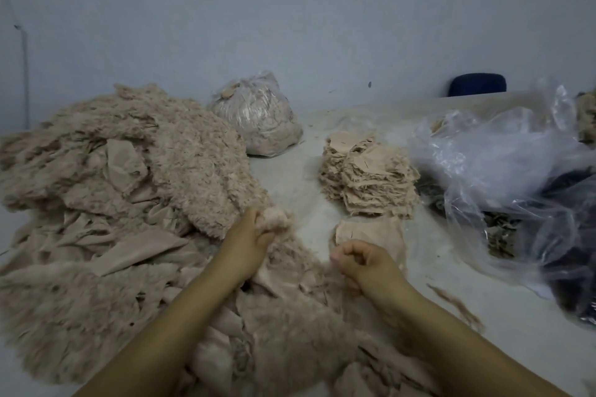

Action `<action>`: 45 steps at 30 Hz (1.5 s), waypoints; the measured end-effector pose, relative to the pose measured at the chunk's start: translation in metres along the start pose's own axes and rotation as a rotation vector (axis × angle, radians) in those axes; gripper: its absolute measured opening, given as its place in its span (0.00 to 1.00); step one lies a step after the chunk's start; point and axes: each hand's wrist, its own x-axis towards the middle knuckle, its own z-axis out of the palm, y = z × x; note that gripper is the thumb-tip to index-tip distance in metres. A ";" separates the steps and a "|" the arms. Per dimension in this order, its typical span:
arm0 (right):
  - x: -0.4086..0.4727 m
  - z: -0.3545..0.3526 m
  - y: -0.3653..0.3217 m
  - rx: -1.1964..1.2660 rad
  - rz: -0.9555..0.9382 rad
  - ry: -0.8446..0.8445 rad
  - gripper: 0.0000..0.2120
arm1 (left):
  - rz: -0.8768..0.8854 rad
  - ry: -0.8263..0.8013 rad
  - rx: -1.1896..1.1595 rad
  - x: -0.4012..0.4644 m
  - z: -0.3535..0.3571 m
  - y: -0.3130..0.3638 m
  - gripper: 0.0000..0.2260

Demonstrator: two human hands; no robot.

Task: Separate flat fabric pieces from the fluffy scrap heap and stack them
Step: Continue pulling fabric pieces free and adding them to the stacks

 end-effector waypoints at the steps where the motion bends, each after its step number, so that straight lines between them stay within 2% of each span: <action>1: -0.001 -0.004 -0.001 -0.045 -0.059 -0.009 0.09 | 0.071 0.025 0.116 -0.003 -0.001 -0.004 0.20; 2: -0.002 -0.007 -0.002 -0.115 -0.130 -0.085 0.07 | 0.176 0.079 0.154 -0.007 -0.001 -0.005 0.20; 3: -0.006 -0.007 -0.004 -0.204 -0.202 -0.233 0.04 | 0.315 0.140 0.125 -0.011 -0.001 -0.002 0.17; 4: -0.011 -0.005 -0.004 -0.335 -0.261 -0.387 0.06 | 0.445 0.155 0.077 -0.015 -0.003 0.001 0.13; 6: -0.014 -0.003 0.003 -0.690 -0.401 -0.598 0.14 | 0.604 0.000 -0.031 -0.024 -0.007 0.003 0.07; 8: -0.010 -0.004 0.013 -0.914 -0.512 -0.608 0.12 | 0.597 -0.295 -0.137 -0.032 -0.013 -0.001 0.07; 9: -0.008 -0.003 0.015 -0.930 -0.507 -0.551 0.08 | 0.559 -0.467 -0.154 -0.034 -0.017 -0.006 0.10; 11: -0.007 -0.002 0.018 -0.840 -0.412 -0.399 0.02 | 0.477 -0.742 -0.039 -0.035 -0.024 -0.019 0.21; 12: -0.006 -0.001 0.018 -0.779 -0.356 -0.332 0.06 | 0.448 -0.798 0.041 -0.034 -0.026 -0.025 0.23; 13: -0.005 -0.001 0.019 -0.738 -0.302 -0.272 0.10 | 0.427 -0.790 0.089 -0.033 -0.026 -0.031 0.20; 15: -0.003 -0.001 0.019 -0.676 -0.233 -0.179 0.11 | 0.386 -0.631 0.047 -0.033 -0.020 -0.035 0.08; 16: -0.003 0.001 0.017 -0.624 -0.231 -0.142 0.08 | 0.346 -0.554 -0.020 -0.032 -0.017 -0.034 0.03; 17: -0.004 0.002 0.014 -0.568 -0.246 -0.129 0.04 | 0.295 -0.504 -0.088 -0.033 -0.014 -0.031 0.04; 18: -0.005 0.003 0.011 -0.549 -0.270 -0.147 0.08 | 0.242 -0.482 -0.139 -0.033 -0.010 -0.028 0.07; 20: -0.007 0.007 0.010 -0.605 -0.266 -0.303 0.30 | 0.146 -0.462 -0.213 -0.035 -0.005 -0.020 0.11; 21: -0.008 0.009 0.011 -0.677 -0.292 -0.333 0.36 | 0.112 -0.446 -0.255 -0.036 -0.003 -0.015 0.12; 22: -0.008 0.011 0.014 -0.739 -0.351 -0.316 0.35 | 0.082 -0.434 -0.317 -0.037 -0.002 -0.011 0.14; 23: -0.007 0.014 0.015 -0.761 -0.429 -0.240 0.26 | 0.057 -0.426 -0.402 -0.039 -0.001 -0.007 0.15; 24: -0.005 0.015 0.015 -0.721 -0.482 -0.133 0.12 | 0.037 -0.423 -0.488 -0.040 -0.001 -0.003 0.14; 25: -0.002 0.015 0.015 -0.634 -0.478 -0.040 0.05 | 0.023 -0.420 -0.558 -0.042 -0.002 0.000 0.12; 26: 0.001 0.015 0.014 -0.540 -0.426 0.027 0.13 | 0.017 -0.415 -0.620 -0.043 -0.003 0.002 0.12; 28: 0.002 0.015 0.011 -0.299 -0.289 0.036 0.19 | -0.041 -0.390 -0.746 -0.045 -0.007 0.003 0.13; 30: 0.001 0.016 0.006 -0.088 -0.166 -0.006 0.19 | -0.099 -0.381 -0.806 -0.044 -0.008 0.002 0.13; 32: -0.002 0.013 0.002 -0.004 -0.108 -0.101 0.13 | -0.031 -0.372 -0.700 -0.045 -0.007 0.002 0.09; 33: -0.003 0.012 0.002 -0.015 -0.096 -0.157 0.12 | -0.005 -0.360 -0.675 -0.045 -0.005 0.003 0.07; 34: -0.003 0.013 0.005 -0.057 -0.106 -0.195 0.16 | -0.004 -0.345 -0.674 -0.045 -0.003 0.004 0.07; 35: -0.004 0.017 0.005 -0.104 -0.140 -0.167 0.16 | 0.006 -0.332 -0.668 -0.045 -0.001 0.006 0.07; 36: -0.002 0.021 0.008 -0.130 -0.178 -0.077 0.11 | 0.027 -0.323 -0.654 -0.045 0.001 0.008 0.08; 37: 0.000 0.023 0.008 -0.151 -0.207 0.033 0.10 | 0.057 -0.307 -0.613 -0.046 0.002 0.010 0.10; 39: 0.010 0.019 0.008 -0.121 -0.198 0.282 0.17 | 0.115 -0.220 -0.498 -0.045 0.003 0.009 0.13; 41: 0.016 0.004 0.001 -0.019 -0.183 0.420 0.17 | 0.107 -0.072 -0.425 -0.043 0.001 0.001 0.14; 43: 0.014 -0.004 -0.005 -0.093 -0.212 0.361 0.17 | 0.097 -0.008 -0.409 -0.039 -0.001 -0.001 0.14; 45: 0.009 0.005 -0.007 -0.223 -0.195 0.136 0.19 | 0.148 -0.065 -0.390 -0.038 0.000 0.009 0.12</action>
